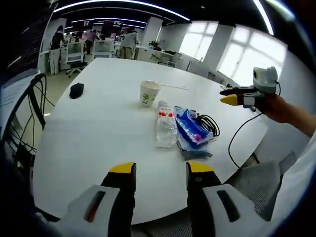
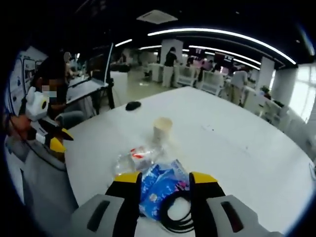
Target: Arrange the tabletop items into an orderly group along one side of the table until the central work area is clear of visible clutter.
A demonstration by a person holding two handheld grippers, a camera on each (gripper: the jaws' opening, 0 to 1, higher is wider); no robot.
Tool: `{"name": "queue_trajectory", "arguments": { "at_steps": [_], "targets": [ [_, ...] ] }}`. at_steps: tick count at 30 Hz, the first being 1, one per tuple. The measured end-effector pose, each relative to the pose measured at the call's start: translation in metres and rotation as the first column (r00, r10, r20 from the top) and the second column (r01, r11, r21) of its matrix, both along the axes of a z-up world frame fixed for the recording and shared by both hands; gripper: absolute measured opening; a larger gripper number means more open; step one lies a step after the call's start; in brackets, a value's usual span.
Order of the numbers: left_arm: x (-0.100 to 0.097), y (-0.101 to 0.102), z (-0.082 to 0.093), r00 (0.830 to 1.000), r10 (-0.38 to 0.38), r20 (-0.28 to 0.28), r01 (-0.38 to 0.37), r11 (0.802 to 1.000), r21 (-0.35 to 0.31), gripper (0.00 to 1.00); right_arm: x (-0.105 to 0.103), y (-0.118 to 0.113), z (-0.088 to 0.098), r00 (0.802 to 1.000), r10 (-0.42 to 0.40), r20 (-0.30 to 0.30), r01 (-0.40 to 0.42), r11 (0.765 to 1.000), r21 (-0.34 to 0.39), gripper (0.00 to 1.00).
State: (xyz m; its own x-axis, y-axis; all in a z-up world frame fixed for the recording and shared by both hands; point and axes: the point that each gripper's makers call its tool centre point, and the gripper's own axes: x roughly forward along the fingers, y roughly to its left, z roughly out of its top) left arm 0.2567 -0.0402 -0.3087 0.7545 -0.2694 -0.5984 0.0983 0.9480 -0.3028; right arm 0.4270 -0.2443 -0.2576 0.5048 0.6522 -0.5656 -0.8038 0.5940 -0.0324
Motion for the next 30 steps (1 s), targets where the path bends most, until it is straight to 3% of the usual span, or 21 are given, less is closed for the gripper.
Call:
{"name": "queue_trajectory", "arguments": {
  "at_steps": [10, 17, 18, 22, 30],
  "targets": [
    [0.015, -0.010, 0.002, 1.000, -0.018, 0.001, 0.018, 1.000, 0.000, 0.38, -0.013, -0.032, 0.001, 0.997, -0.073, -0.010, 0.073, 0.996, 0.040, 0.42],
    [0.023, -0.016, 0.001, 1.000, -0.026, 0.012, 0.026, 1.000, -0.010, 0.38, -0.022, -0.049, -0.002, 0.989, -0.137, -0.053, 0.141, 0.986, 0.085, 0.43],
    [0.026, -0.016, -0.001, 1.000, -0.028, 0.011, 0.028, 1.000, -0.013, 0.38, -0.029, -0.051, -0.002, 0.984, -0.155, -0.084, 0.164, 0.980, 0.112, 0.43],
    [0.031, -0.018, -0.003, 0.999, -0.037, 0.007, 0.037, 0.999, -0.019, 0.38, -0.037, -0.064, -0.006, 0.973, -0.195, -0.121, 0.210, 0.969, 0.129, 0.46],
    [0.060, -0.028, -0.002, 0.999, -0.051, -0.002, 0.051, 0.999, -0.013, 0.37, -0.051, -0.084, -0.018, 0.959, -0.233, -0.159, 0.255, 0.957, 0.136, 0.48]
  ]
}}
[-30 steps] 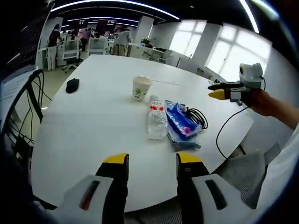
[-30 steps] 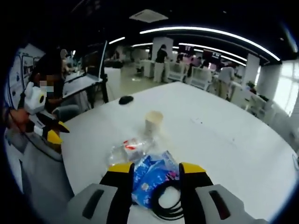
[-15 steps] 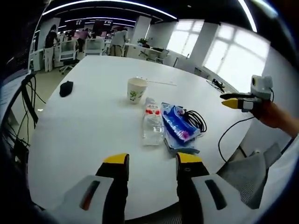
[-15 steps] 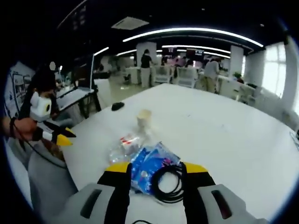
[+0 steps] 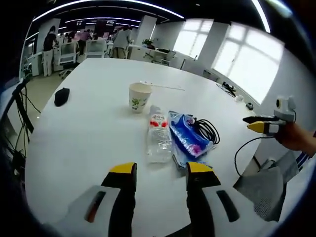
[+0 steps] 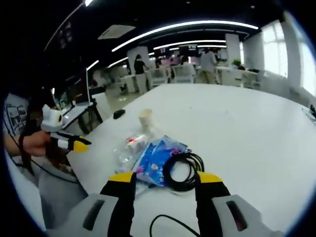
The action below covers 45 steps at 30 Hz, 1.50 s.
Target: Arrange the tabletop items into an orderly group along one side of the table until the central work area is clear of visible clutter.
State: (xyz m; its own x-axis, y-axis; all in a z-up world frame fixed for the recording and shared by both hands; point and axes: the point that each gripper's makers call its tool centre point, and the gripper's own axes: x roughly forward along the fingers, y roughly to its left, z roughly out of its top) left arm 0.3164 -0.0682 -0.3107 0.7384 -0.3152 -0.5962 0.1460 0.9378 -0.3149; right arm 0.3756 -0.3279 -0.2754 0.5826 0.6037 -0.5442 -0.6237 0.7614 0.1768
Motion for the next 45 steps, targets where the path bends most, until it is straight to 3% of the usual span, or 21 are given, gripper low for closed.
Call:
{"name": "queue_trajectory", "arguments": {
  "at_steps": [2, 8, 16, 22, 29, 32, 36, 40, 45],
  "targets": [
    [0.014, 0.004, -0.001, 1.000, 0.004, -0.002, -0.004, 1.000, -0.004, 0.37, -0.005, -0.005, 0.001, 1.000, -0.014, -0.003, 0.014, 1.000, 0.004, 0.49],
    [0.039, -0.014, -0.005, 1.000, 0.005, -0.017, -0.005, 1.000, -0.023, 0.37, -0.012, -0.011, 0.008, 0.999, -0.036, -0.002, 0.036, 0.999, 0.021, 0.51],
    [0.065, -0.026, -0.026, 0.998, -0.001, -0.056, 0.000, 1.000, -0.015, 0.39, -0.015, -0.007, 0.017, 0.999, -0.035, 0.000, 0.035, 0.998, 0.050, 0.53],
    [0.070, -0.036, -0.033, 0.995, 0.040, -0.093, -0.040, 0.999, 0.004, 0.42, -0.022, -0.008, 0.017, 1.000, -0.013, -0.007, 0.013, 0.999, 0.044, 0.54],
    [0.069, -0.034, -0.046, 0.988, 0.063, -0.138, -0.058, 0.998, 0.035, 0.42, -0.026, -0.012, 0.016, 1.000, -0.012, -0.020, 0.013, 0.999, 0.051, 0.53],
    [0.067, -0.038, -0.047, 0.982, 0.094, -0.163, -0.096, 0.995, -0.009, 0.42, -0.026, -0.010, 0.016, 1.000, -0.004, -0.015, 0.005, 0.999, 0.050, 0.53],
    [0.064, -0.043, -0.049, 0.978, 0.102, -0.180, -0.102, 0.995, 0.012, 0.42, -0.026, -0.004, 0.014, 1.000, -0.009, -0.028, 0.011, 0.998, 0.069, 0.53],
    [0.062, -0.039, -0.060, 0.975, 0.095, -0.202, -0.086, 0.995, 0.053, 0.38, -0.028, 0.004, 0.016, 1.000, 0.006, -0.026, -0.004, 0.997, 0.071, 0.53],
    [0.060, -0.031, -0.070, 0.971, 0.113, -0.212, -0.105, 0.993, 0.049, 0.34, -0.028, 0.004, 0.016, 1.000, 0.011, -0.028, -0.009, 0.998, 0.070, 0.53]
  ]
}}
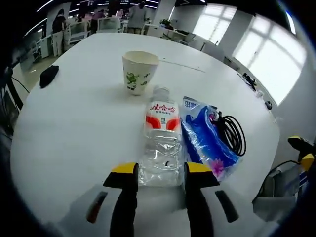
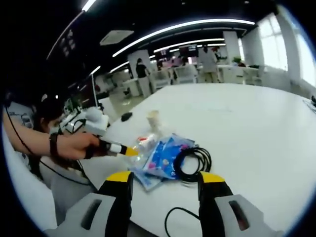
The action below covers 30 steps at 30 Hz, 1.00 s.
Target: Arrange the tabletop items into an orderly group along one side of the table until the central work area is clear of visible clutter.
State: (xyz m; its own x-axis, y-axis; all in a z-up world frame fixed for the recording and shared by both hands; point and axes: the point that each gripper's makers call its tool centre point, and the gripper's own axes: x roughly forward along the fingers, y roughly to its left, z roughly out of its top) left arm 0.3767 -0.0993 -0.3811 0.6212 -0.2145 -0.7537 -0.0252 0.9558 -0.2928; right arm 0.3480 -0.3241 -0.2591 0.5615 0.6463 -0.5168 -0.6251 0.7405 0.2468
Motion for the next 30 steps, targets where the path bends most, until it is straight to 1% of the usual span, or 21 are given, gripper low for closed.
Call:
{"name": "queue_trajectory", "arguments": {
  "at_steps": [3, 6, 9, 11, 12, 13, 15, 17, 19, 21, 23, 24, 25, 29, 30],
  "targets": [
    [-0.004, -0.001, 0.001, 1.000, -0.006, -0.003, 0.006, 1.000, 0.009, 0.34, 0.002, -0.003, -0.002, 1.000, -0.002, -0.003, 0.002, 1.000, -0.003, 0.53],
    [-0.006, 0.008, -0.007, 1.000, -0.001, -0.007, 0.001, 1.000, 0.004, 0.34, 0.003, -0.005, -0.003, 1.000, -0.004, -0.006, 0.004, 1.000, -0.006, 0.52],
    [-0.013, 0.003, -0.008, 1.000, 0.003, -0.012, -0.003, 1.000, 0.001, 0.34, 0.003, -0.005, -0.004, 1.000, -0.005, -0.008, 0.005, 1.000, -0.004, 0.52],
    [-0.019, 0.007, -0.008, 1.000, 0.009, -0.016, -0.009, 1.000, -0.001, 0.34, 0.003, -0.004, -0.006, 1.000, -0.004, -0.010, 0.004, 1.000, -0.004, 0.52],
    [-0.031, 0.002, -0.006, 1.000, 0.014, -0.016, -0.014, 1.000, -0.002, 0.34, 0.003, -0.003, -0.007, 1.000, -0.004, -0.011, 0.004, 1.000, -0.003, 0.52],
    [-0.039, 0.001, -0.005, 1.000, 0.016, -0.019, -0.017, 1.000, -0.006, 0.34, 0.002, 0.000, -0.008, 1.000, -0.002, -0.014, 0.002, 1.000, 0.001, 0.52],
    [-0.045, 0.005, -0.004, 1.000, 0.020, -0.023, -0.021, 1.000, -0.009, 0.34, 0.001, 0.004, -0.007, 1.000, 0.001, -0.020, 0.000, 1.000, 0.006, 0.52],
    [-0.058, 0.006, -0.003, 0.999, 0.026, -0.031, -0.026, 1.000, -0.009, 0.34, -0.001, 0.009, -0.007, 1.000, 0.008, -0.022, -0.007, 1.000, 0.011, 0.52],
    [-0.067, 0.014, -0.005, 0.999, 0.031, -0.038, -0.031, 1.000, -0.003, 0.34, -0.001, 0.014, -0.008, 0.999, 0.021, -0.024, -0.021, 1.000, 0.014, 0.52],
    [-0.074, 0.018, -0.008, 0.998, 0.035, -0.045, -0.035, 0.999, -0.001, 0.34, -0.003, 0.019, -0.009, 0.999, 0.036, -0.028, -0.036, 0.999, 0.013, 0.52],
    [-0.075, 0.027, -0.011, 0.998, 0.040, -0.051, -0.040, 0.999, 0.001, 0.34, -0.003, 0.022, -0.011, 0.998, 0.046, -0.030, -0.046, 0.999, 0.013, 0.52],
    [-0.078, 0.020, -0.008, 0.998, 0.044, -0.054, -0.044, 0.999, 0.002, 0.34, -0.005, 0.024, -0.010, 0.998, 0.050, -0.030, -0.050, 0.999, 0.014, 0.52],
    [-0.080, 0.019, -0.008, 0.997, 0.046, -0.058, -0.046, 0.999, 0.002, 0.34, -0.006, 0.025, -0.010, 0.998, 0.053, -0.031, -0.053, 0.998, 0.015, 0.52],
    [-0.093, 0.022, -0.007, 0.995, 0.048, -0.087, -0.047, 0.999, 0.015, 0.34, -0.005, 0.027, -0.011, 0.997, 0.064, -0.033, -0.064, 0.998, 0.015, 0.51],
    [-0.100, 0.020, -0.007, 0.994, 0.051, -0.097, -0.049, 0.999, 0.017, 0.34, -0.005, 0.028, -0.011, 0.997, 0.067, -0.034, -0.066, 0.998, 0.016, 0.51]
  ]
}}
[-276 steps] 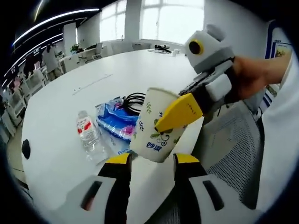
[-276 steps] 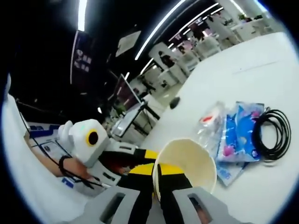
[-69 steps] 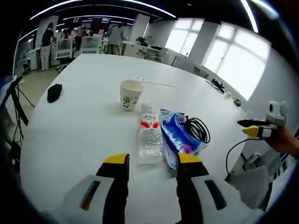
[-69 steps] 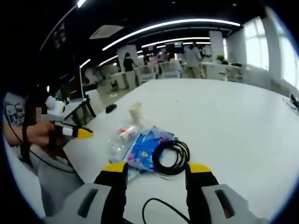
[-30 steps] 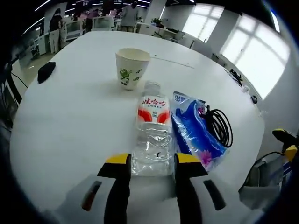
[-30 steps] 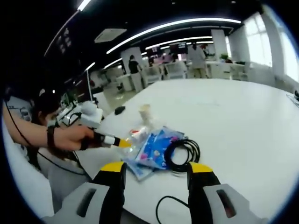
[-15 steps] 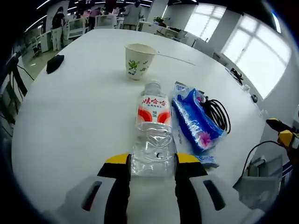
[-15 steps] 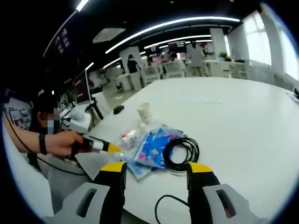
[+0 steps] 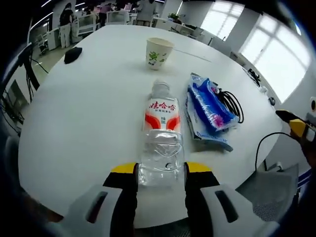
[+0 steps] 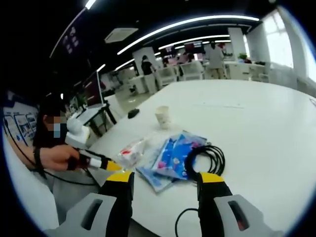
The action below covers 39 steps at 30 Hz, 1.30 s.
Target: Arrange the tabletop items into an orderly group along one side of the table until the central work area is clear of visible clutter.
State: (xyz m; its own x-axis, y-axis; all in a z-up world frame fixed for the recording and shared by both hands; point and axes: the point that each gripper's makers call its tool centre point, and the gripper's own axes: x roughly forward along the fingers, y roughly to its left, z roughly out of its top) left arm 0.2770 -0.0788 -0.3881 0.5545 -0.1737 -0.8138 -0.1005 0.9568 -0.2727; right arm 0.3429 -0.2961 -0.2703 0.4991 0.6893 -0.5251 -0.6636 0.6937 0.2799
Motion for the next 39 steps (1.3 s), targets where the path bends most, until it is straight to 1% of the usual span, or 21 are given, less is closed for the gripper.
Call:
{"name": "queue_trajectory", "arguments": {
  "at_steps": [5, 7, 11, 13, 15, 17, 20, 24, 26, 32, 33, 35, 36, 39],
  "targets": [
    [-0.017, -0.005, 0.000, 0.999, -0.003, -0.032, 0.003, 1.000, 0.005, 0.34, -0.003, 0.003, -0.001, 1.000, 0.003, -0.007, -0.003, 1.000, 0.004, 0.51],
    [-0.019, -0.004, -0.001, 0.999, 0.004, -0.040, -0.004, 1.000, 0.000, 0.35, -0.004, 0.005, 0.001, 1.000, 0.005, -0.006, -0.005, 1.000, 0.005, 0.51],
    [-0.024, -0.005, 0.000, 0.998, 0.015, -0.054, -0.015, 1.000, -0.006, 0.35, -0.005, 0.007, 0.000, 1.000, 0.014, -0.008, -0.014, 1.000, 0.001, 0.51],
    [-0.024, -0.004, -0.002, 0.998, 0.005, -0.063, -0.005, 1.000, -0.004, 0.35, -0.005, 0.006, -0.002, 1.000, 0.018, -0.010, -0.018, 1.000, 0.002, 0.51],
    [-0.025, -0.005, -0.002, 0.997, -0.027, -0.071, 0.028, 1.000, 0.011, 0.35, -0.006, 0.008, -0.003, 1.000, 0.022, -0.017, -0.022, 1.000, 0.003, 0.51],
    [-0.024, -0.003, -0.002, 0.997, -0.025, -0.075, 0.026, 1.000, 0.007, 0.36, -0.008, 0.009, -0.002, 1.000, 0.026, -0.016, -0.026, 1.000, 0.000, 0.51],
    [-0.018, -0.005, 0.000, 0.997, -0.021, -0.077, 0.020, 1.000, -0.009, 0.40, -0.009, 0.008, -0.002, 1.000, 0.024, -0.020, -0.024, 1.000, -0.001, 0.51],
    [-0.013, -0.001, 0.001, 0.997, -0.013, -0.072, 0.012, 1.000, -0.012, 0.39, -0.010, 0.008, -0.003, 0.999, 0.022, -0.024, -0.022, 1.000, -0.002, 0.51],
    [-0.011, -0.002, 0.004, 0.998, -0.007, -0.068, 0.006, 1.000, -0.018, 0.39, -0.012, 0.008, -0.003, 0.999, 0.023, -0.025, -0.023, 1.000, -0.002, 0.51],
    [-0.003, 0.001, 0.007, 0.998, 0.000, -0.070, -0.002, 1.000, -0.021, 0.39, -0.013, 0.008, -0.004, 0.999, 0.025, -0.027, -0.025, 1.000, -0.005, 0.51],
    [0.003, 0.003, 0.008, 0.998, 0.005, -0.068, -0.006, 1.000, -0.024, 0.39, -0.013, 0.008, -0.004, 0.999, 0.025, -0.026, -0.025, 1.000, -0.006, 0.51],
    [0.010, 0.004, 0.010, 0.998, 0.007, -0.066, -0.009, 1.000, -0.028, 0.39, -0.013, 0.007, -0.003, 0.999, 0.024, -0.026, -0.024, 1.000, -0.007, 0.51],
    [0.015, 0.005, 0.009, 0.998, 0.006, -0.067, -0.008, 1.000, -0.031, 0.39, -0.013, 0.007, -0.002, 0.999, 0.023, -0.025, -0.023, 1.000, -0.007, 0.51],
    [0.026, 0.003, 0.011, 0.998, 0.016, -0.065, -0.019, 0.999, -0.041, 0.39, -0.012, 0.005, -0.002, 0.999, 0.022, -0.024, -0.022, 1.000, -0.009, 0.51]
  ]
}}
